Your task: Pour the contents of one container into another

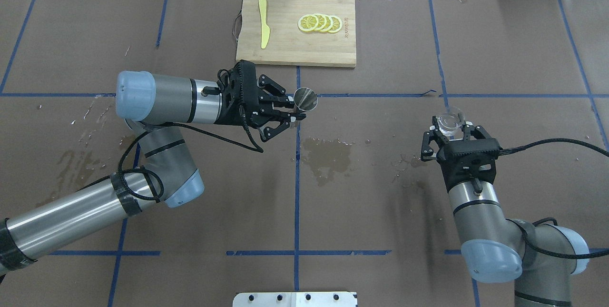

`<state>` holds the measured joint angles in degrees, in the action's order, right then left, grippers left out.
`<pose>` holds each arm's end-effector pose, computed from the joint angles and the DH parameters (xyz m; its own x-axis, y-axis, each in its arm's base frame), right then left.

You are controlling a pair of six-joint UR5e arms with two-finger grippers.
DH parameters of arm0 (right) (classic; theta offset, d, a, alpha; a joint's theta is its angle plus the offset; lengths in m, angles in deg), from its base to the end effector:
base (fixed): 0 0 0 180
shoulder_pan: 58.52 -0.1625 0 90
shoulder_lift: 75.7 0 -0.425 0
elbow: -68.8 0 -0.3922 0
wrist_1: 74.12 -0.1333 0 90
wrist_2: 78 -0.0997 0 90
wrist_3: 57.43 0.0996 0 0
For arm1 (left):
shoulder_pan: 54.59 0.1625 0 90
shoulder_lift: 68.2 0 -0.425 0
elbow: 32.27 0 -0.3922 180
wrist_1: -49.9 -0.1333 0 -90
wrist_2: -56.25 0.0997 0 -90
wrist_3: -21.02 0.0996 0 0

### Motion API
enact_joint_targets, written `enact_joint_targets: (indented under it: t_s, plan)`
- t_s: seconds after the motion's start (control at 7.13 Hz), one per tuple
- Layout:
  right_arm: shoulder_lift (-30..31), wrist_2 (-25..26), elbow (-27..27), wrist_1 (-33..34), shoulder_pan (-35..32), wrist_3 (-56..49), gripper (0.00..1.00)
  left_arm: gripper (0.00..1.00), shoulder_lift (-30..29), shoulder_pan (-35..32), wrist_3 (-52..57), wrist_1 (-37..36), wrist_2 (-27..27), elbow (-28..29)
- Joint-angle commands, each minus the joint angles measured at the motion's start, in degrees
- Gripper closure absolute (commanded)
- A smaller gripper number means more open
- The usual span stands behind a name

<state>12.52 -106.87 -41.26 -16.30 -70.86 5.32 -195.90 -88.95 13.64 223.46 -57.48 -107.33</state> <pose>-0.4166 -0.3169 0.3890 0.8745 -0.0350 0.4838 -0.4444 0.3422 0.8279 0.5096 -0.4613 0.2257 0.1664 0.9860 -0.0111 0.2555 -0.0322 0.9663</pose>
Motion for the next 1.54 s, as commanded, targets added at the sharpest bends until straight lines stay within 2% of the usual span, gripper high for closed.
enact_joint_targets:
  t_s: [0.0,0.42,0.56,0.84,1.4]
  plan:
    - [-7.2,-0.5,-0.5,-0.3,-1.1,-10.5,1.00,1.00,0.3,0.1,0.0,-0.1,0.1,0.0]
    - [-15.3,-1.2,-0.5,0.5,-1.0,-18.5,1.00,1.00,0.4,0.2,0.0,-0.2,0.1,0.1]
    - [-17.3,-1.4,-0.4,2.6,-0.9,-18.6,1.00,1.00,0.4,0.3,0.0,-0.2,0.2,0.0]
    - [-23.4,-1.5,-0.5,13.4,-0.8,-18.6,1.00,1.00,0.4,0.6,0.0,-0.2,0.2,0.0]
    - [-26.9,-2.8,-0.7,21.6,-0.6,-19.0,1.00,1.00,0.4,0.7,0.0,-0.2,0.2,0.0]
